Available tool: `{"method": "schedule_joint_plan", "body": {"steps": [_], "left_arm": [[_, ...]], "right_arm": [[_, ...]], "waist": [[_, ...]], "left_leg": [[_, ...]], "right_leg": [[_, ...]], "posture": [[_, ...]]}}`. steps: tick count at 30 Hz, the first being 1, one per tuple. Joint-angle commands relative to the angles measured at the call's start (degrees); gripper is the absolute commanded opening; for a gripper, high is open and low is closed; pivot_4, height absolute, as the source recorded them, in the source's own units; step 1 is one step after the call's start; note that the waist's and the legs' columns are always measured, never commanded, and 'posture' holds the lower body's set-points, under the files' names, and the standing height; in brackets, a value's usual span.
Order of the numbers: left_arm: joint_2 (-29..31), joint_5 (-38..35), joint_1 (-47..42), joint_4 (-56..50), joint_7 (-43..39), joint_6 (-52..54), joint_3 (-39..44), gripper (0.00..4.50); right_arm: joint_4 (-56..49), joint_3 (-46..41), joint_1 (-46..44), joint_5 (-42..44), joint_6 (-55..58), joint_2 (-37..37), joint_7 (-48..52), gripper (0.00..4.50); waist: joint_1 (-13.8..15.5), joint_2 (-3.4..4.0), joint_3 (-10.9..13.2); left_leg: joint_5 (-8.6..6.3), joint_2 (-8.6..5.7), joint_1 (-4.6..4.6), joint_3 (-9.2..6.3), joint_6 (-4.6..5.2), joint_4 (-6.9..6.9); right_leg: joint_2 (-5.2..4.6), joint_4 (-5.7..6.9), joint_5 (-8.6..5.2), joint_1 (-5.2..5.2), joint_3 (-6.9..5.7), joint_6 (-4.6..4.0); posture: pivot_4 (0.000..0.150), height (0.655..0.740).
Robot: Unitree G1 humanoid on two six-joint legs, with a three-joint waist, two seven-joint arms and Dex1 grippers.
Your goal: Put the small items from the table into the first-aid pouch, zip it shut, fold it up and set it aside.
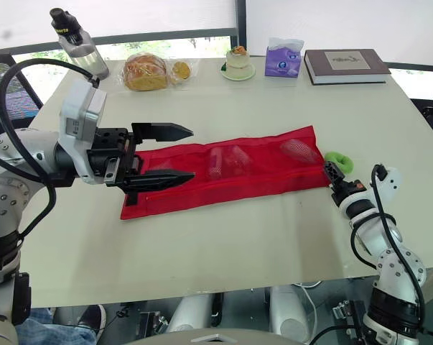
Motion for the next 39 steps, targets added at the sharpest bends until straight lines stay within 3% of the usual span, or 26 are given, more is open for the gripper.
{"method": "schedule_joint_plan", "body": {"steps": [1,9,19,22,23,30,39], "left_arm": [[-0.2,-0.2,-1.0,-0.6,0.4,-0.4,0.2,4.46],[-0.6,-0.6,-1.1,-1.0,1.4,0.3,0.2,4.46],[-0.8,-1.2,-1.3,-1.3,2.1,1.0,0.2,4.46],[-0.7,-1.7,-1.2,-1.5,2.3,1.3,0.6,4.5],[-0.7,-1.8,-1.1,-1.6,2.4,1.3,0.7,4.5],[0.0,-2.5,-0.4,-1.7,2.4,1.4,1.5,4.5],[0.1,-2.9,0.2,-1.3,1.8,1.5,2.5,4.5]], "right_arm": [[2.6,1.4,-0.9,-1.3,0.5,-1.3,3.7,4.5],[5.0,1.1,-0.8,6.0,5.9,-3.1,11.6,4.5],[7.7,2.2,-1.8,4.2,7.9,-5.7,15.6,4.5],[7.6,3.5,-1.9,1.5,7.2,-5.4,16.3,3.65],[7.6,3.8,-1.9,0.6,7.0,-5.3,16.4,2.98],[7.3,3.6,-1.5,-1.4,6.0,-4.5,17.2,0.12],[1.8,-2.2,3.4,2.5,5.8,-6.6,16.1,0.05]], "waist": [[0.0,-0.04,0.0],[-0.1,-0.05,0.0],[-0.1,-0.05,0.0],[-0.1,-0.05,0.0],[-0.1,-0.05,0.0],[0.0,-0.13,-0.1],[0.7,-0.12,-0.1]], "left_leg": [[0.0,0.0,-0.01,0.01,0.0,0.01],[0.0,0.07,0.02,0.05,0.0,0.02],[0.0,0.08,0.02,0.07,0.0,0.02],[0.0,0.08,0.02,0.07,0.0,0.02],[0.0,0.08,0.02,0.07,0.0,0.02],[0.0,0.09,0.02,0.07,0.0,0.05],[0.0,0.02,-0.03,0.0,0.0,0.09]], "right_leg": [[0.06,0.0,0.0,0.0,0.11,0.0],[0.41,0.0,0.01,0.01,0.6,0.01],[0.44,0.01,0.01,0.01,0.63,0.02],[0.44,0.01,0.01,0.01,0.64,0.02],[0.44,0.01,0.01,0.01,0.64,0.02],[0.45,0.01,0.01,0.02,0.65,0.02],[0.46,0.0,0.01,0.05,0.7,0.02]], "posture": [[0.15,0.7332],[0.15,0.7332],[0.15,0.7332],[0.15,0.7332],[0.15,0.7332],[0.15,0.7332],[0.15,0.7332]]}}
